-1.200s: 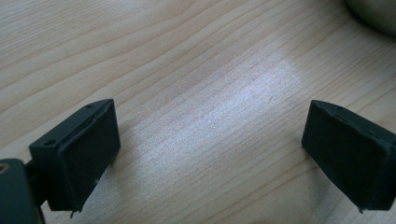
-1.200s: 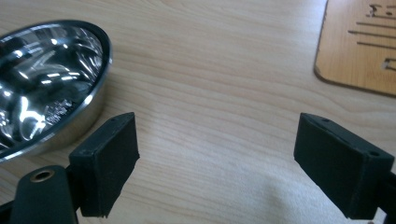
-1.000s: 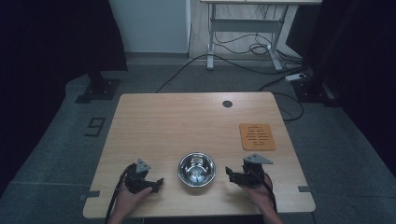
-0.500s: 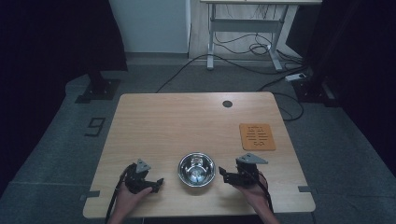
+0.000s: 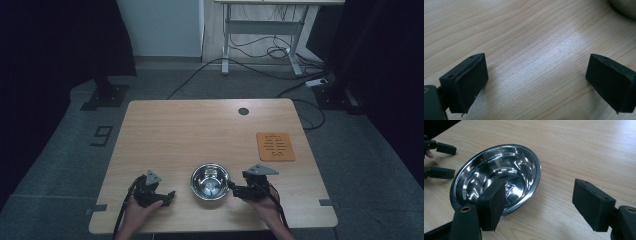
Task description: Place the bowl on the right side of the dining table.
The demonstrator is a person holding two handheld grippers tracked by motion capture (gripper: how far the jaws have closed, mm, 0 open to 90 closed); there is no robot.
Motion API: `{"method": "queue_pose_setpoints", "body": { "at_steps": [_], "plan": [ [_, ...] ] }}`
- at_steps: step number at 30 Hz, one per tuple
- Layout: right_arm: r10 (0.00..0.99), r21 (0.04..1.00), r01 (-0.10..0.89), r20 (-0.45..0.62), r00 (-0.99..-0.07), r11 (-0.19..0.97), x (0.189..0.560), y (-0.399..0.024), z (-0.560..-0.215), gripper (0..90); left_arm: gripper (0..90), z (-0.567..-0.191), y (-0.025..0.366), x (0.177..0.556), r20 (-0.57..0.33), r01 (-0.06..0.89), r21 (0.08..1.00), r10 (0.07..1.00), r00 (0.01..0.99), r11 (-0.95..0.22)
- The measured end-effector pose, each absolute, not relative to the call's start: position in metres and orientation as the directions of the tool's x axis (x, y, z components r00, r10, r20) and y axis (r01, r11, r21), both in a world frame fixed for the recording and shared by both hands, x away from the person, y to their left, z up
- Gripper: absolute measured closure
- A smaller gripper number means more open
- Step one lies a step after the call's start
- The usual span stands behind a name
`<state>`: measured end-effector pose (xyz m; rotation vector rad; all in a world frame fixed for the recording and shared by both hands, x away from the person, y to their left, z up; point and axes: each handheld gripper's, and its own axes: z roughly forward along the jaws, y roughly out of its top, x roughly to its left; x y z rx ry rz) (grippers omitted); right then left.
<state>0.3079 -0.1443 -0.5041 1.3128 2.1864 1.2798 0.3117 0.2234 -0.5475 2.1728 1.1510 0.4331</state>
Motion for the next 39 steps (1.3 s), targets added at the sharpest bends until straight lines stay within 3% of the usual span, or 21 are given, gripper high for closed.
{"method": "queue_pose_setpoints", "body": {
  "at_steps": [14,26,39],
  "plan": [
    [0.807,0.783,0.587,0.201,-0.555,0.208,0.316,-0.127,-0.511,34.0,3.8,-0.548,0.223,0.312,-0.006,0.618,0.667,0.826,0.563,-0.416],
    [0.794,0.751,0.613,0.209,-0.571,0.243,0.327,-0.118,-0.521,45.1,3.8,-0.548,0.223,0.312,-0.006,0.618,0.667,0.826,0.563,-0.416],
    [0.792,0.704,0.657,0.227,-0.567,0.269,0.346,-0.114,-0.523,67.0,3.8,-0.548,0.223,0.312,-0.005,0.618,0.667,0.826,0.563,-0.417]
  ]
}}
